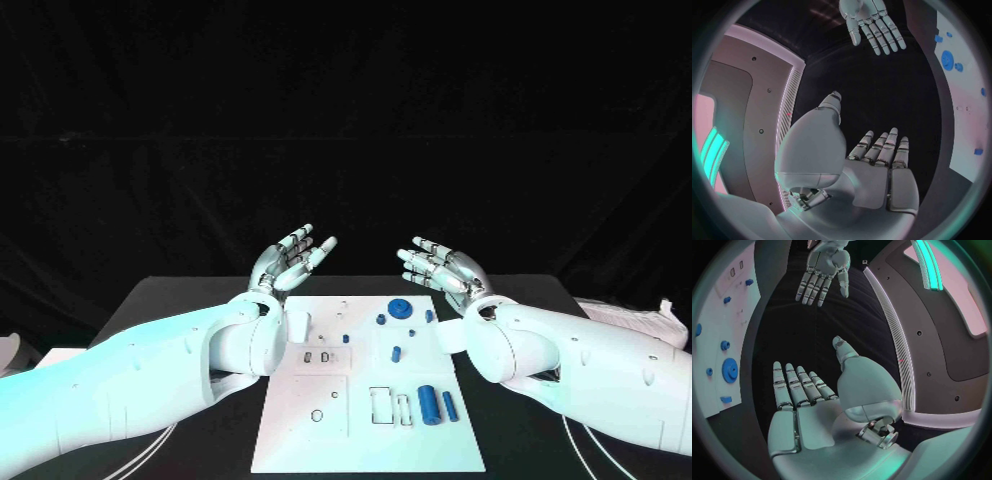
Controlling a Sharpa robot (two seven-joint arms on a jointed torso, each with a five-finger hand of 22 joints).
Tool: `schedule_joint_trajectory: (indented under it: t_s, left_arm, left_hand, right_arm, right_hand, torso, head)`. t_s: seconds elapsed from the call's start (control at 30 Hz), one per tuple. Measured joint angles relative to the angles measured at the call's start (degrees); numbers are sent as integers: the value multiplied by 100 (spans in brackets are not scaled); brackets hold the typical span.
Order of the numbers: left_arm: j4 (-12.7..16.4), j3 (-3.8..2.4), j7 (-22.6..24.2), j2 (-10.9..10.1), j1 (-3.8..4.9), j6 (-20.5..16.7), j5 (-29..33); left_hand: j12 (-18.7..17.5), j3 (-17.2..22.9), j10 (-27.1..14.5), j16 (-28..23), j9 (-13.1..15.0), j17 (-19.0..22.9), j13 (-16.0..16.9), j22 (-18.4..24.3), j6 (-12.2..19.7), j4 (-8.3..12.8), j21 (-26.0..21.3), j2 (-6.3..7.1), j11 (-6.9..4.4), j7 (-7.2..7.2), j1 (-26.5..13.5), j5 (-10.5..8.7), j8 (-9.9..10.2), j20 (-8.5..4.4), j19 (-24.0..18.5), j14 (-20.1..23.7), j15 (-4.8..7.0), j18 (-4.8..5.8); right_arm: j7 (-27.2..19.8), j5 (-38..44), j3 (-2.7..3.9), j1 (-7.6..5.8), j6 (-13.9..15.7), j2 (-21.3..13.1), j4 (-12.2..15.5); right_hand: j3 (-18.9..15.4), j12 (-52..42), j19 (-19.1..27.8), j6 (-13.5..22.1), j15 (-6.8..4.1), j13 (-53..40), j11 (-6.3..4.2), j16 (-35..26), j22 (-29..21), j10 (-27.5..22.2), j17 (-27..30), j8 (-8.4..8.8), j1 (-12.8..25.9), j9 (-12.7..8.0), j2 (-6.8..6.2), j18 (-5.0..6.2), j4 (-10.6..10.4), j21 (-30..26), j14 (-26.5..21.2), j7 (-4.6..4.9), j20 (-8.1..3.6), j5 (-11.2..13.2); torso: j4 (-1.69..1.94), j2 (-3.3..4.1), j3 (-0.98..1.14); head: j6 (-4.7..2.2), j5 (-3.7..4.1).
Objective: Assemble the parts on the task board
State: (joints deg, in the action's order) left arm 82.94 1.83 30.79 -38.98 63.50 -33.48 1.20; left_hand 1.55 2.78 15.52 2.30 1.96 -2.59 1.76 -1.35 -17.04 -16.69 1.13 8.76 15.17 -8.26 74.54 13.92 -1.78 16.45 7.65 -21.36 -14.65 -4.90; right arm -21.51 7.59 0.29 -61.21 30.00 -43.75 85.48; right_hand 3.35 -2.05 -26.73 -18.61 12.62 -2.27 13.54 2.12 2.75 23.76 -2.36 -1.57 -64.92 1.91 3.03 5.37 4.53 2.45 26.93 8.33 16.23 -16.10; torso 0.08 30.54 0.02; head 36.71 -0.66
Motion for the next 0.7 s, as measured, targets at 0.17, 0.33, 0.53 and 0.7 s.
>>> schedule_joint_trajectory:
  t_s: [0.17, 0.33, 0.53, 0.7]
  left_arm:
    - [-9, 2, 41, 1, 1, 139, 13]
    - [-27, 2, 139, -224, 1, 277, 14]
    - [136, 2, 220, -420, 1, 408, 14]
    - [454, 2, 227, -724, 26, 550, 9]
  left_hand:
    - [116, 149, 560, 173, 64, -100, 64, -73, -549, 5, 137, -198, 64, -25, 221, -1, -123, 47, 311, -709, -17, 0]
    - [509, 301, 2627, 668, 244, -310, 224, -429, -2318, 234, 840, -507, -112, -191, 483, -35, -512, 24, 2187, -2474, 249, -330]
    - [710, 350, 3981, 981, 289, -396, 241, -603, -3571, 555, 1389, -658, -424, -483, 635, -35, -697, -109, 3680, -3672, 607, -495]
    - [593, 421, 4319, 986, 205, -442, 202, -565, -3832, 694, 1418, -653, -532, -453, 699, -35, -599, -244, 4081, -4121, 744, -494]
  right_arm:
    - [198, 232, 2, -11, -393, 11, -49]
    - [231, 947, 16, -124, -458, -145, -275]
    - [239, 1840, 40, -185, -431, -180, -345]
    - [313, 2795, 94, -304, -425, -276, -308]
  right_hand:
    - [32, -63, -423, -360, 3, -36, 22, 72, 54, 468, -41, -62, -317, 38, 23, 81, 143, 111, 522, 26, 23, 5]
    - [119, -267, -1264, -1525, -145, -105, -85, 280, 149, 1746, -103, -245, -708, 134, 77, 308, 357, 359, 1766, 115, 7, 106]
    - [310, -344, -2108, -2768, -395, -114, -293, 406, 214, 2894, -120, -363, -930, 177, 132, 394, 562, 645, 2908, 310, -140, 169]
    - [518, -344, -2626, -3361, -557, -115, -418, 427, 227, 3487, -132, -372, -976, 183, 85, 394, 701, 822, 3528, 378, -292, 193]
  torso:
    - [0, 0, -1]
    - [25, 33, -14]
    - [51, 112, -29]
    - [71, 226, -29]
  head:
    - [1, 0]
    - [16, 80]
    - [15, 129]
    - [-14, 176]
